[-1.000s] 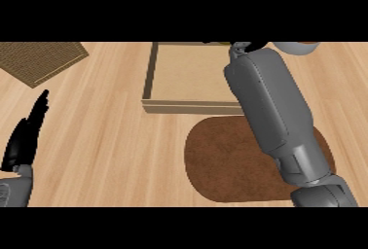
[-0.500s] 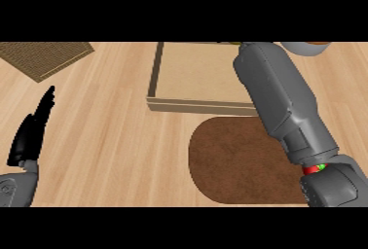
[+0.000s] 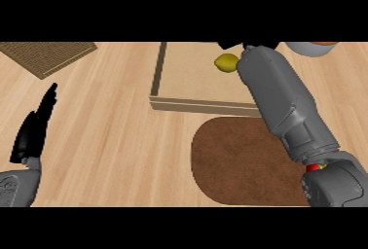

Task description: Pick the lemon from the cutting board and place it in the cardboard box

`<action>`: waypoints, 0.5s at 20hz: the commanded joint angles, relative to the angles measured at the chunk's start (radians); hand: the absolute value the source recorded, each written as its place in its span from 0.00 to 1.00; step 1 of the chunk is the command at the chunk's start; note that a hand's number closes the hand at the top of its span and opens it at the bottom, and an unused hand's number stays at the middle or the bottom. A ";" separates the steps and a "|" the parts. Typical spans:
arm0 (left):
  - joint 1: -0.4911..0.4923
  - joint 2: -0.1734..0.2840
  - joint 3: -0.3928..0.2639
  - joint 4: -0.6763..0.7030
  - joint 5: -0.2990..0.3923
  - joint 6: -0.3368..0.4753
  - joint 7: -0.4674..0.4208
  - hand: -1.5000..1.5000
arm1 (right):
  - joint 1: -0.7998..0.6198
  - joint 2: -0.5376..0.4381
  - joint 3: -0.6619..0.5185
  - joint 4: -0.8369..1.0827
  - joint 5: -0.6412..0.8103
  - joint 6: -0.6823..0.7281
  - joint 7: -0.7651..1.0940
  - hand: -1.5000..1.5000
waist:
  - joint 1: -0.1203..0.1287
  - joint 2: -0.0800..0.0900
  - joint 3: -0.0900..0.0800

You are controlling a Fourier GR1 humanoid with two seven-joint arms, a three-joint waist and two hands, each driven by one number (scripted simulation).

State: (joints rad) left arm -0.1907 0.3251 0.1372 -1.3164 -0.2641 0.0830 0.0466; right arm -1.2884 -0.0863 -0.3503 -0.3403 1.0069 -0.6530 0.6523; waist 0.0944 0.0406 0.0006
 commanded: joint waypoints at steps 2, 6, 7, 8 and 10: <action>0.005 -0.017 -0.007 -0.004 -0.002 0.006 0.007 0.50 | -0.011 -0.019 -0.024 0.007 -0.020 -0.112 -0.120 0.00 | 0.010 0.001 0.001; 0.019 0.025 0.027 0.001 0.017 -0.021 -0.002 0.50 | -0.025 -0.008 -0.040 -0.017 -0.034 -0.228 -0.165 0.00 | -0.013 -0.013 0.000; -0.009 -0.005 -0.001 -0.008 -0.008 0.005 0.028 0.50 | -0.016 0.001 -0.049 -0.025 -0.043 -0.271 -0.188 0.00 | -0.020 -0.012 0.001; 0.007 0.011 0.011 -0.006 -0.002 -0.006 0.019 0.50 | -0.008 -0.012 -0.065 -0.041 -0.061 -0.303 -0.215 0.00 | -0.016 -0.011 0.001; 0.036 0.009 0.022 0.002 0.012 -0.010 -0.011 0.50 | -0.001 0.013 -0.088 -0.067 -0.099 -0.339 -0.249 0.00 | -0.033 -0.020 0.000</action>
State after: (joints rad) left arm -0.1813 0.3281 0.1499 -1.3119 -0.2613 0.0827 0.0506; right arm -1.2964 -0.0874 -0.4056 -0.3758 0.9522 -0.8886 0.4614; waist 0.0753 0.0289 0.0009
